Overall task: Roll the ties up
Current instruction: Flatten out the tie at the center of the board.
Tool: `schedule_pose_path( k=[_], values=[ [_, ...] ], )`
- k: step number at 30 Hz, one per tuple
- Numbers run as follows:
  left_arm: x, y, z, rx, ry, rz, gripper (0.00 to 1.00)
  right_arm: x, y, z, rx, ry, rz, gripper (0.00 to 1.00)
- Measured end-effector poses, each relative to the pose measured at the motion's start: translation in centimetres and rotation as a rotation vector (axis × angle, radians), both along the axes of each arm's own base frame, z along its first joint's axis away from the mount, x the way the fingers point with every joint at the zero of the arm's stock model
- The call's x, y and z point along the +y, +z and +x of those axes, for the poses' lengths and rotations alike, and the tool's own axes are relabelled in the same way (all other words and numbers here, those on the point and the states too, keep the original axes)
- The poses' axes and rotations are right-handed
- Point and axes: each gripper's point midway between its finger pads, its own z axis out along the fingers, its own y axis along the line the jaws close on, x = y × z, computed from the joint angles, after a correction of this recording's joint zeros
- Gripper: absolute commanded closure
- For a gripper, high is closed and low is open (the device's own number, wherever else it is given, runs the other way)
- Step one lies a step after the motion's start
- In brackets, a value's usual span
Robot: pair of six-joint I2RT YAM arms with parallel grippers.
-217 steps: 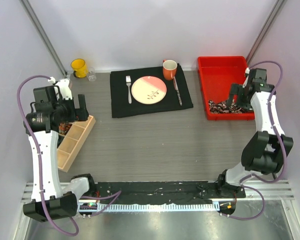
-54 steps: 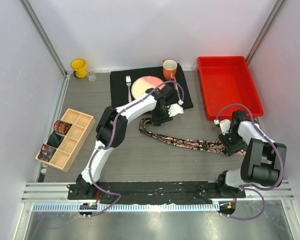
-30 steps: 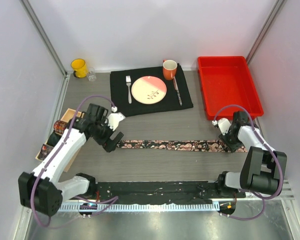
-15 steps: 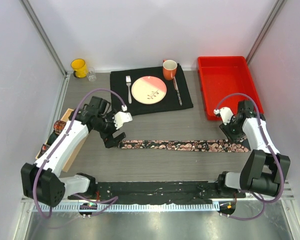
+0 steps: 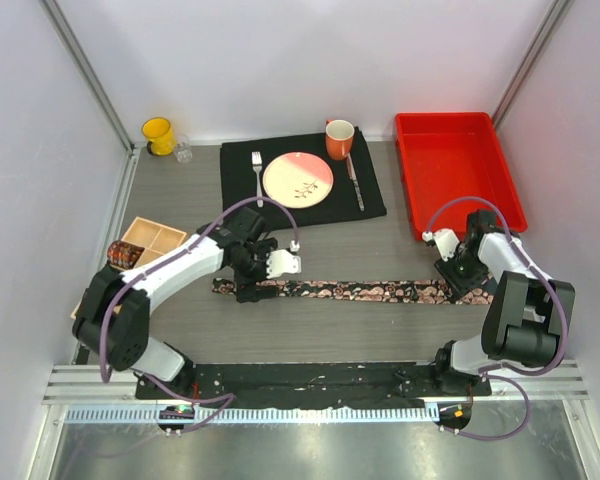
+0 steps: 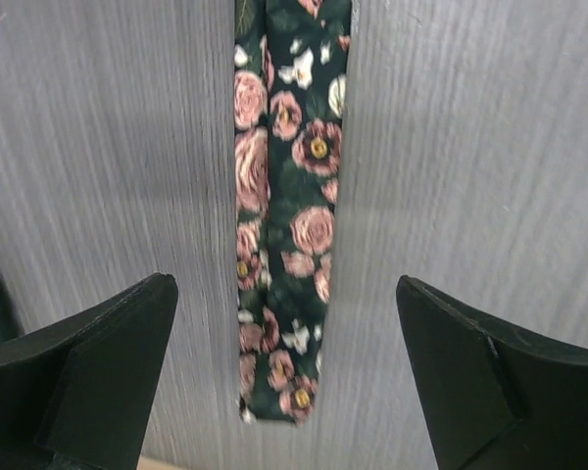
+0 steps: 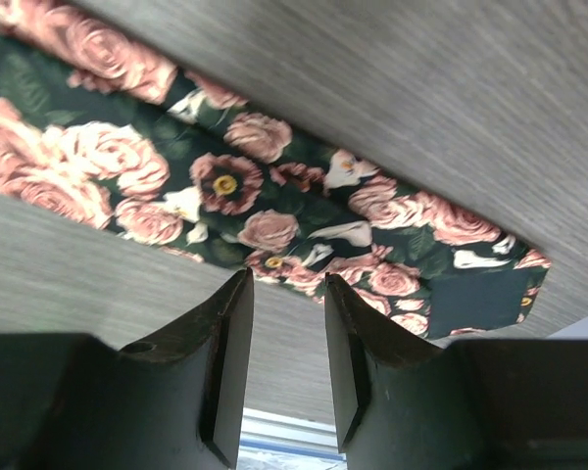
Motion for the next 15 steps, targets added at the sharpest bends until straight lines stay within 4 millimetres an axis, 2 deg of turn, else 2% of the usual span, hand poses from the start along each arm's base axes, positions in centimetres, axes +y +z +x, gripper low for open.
schedule_pose_path(
  k=[3, 6, 8, 9, 12, 15],
  values=[
    [-0.9, -1.7, 0.5, 0.005, -0.023, 0.022, 0.08, -0.4, -0.4, 0.5, -0.006, -0.005, -0.017, 0.62],
    [-1.4, -3.0, 0.8, 0.017, -0.03, 0.036, 0.24, -1.0, -0.9, 0.9, -0.002, -0.009, -0.043, 0.62],
    [-1.5, -3.7, 0.9, 0.031, -0.029, 0.046, 0.32, -1.3, -1.3, 1.1, 0.003, -0.012, -0.057, 0.63],
    [-1.5, -4.1, 0.8, 0.038, -0.032, 0.052, 0.4, -1.5, -1.4, 1.2, 0.006, -0.014, -0.065, 0.63],
    [-1.6, -4.8, 0.7, 0.058, -0.025, 0.061, 0.53, -1.8, -1.5, 1.3, 0.01, -0.017, -0.086, 0.65],
    [-2.2, -4.9, 0.7, 0.062, -0.027, 0.06, 0.6, -2.6, -1.6, 1.6, 0.01, -0.022, -0.123, 0.65]
  ],
)
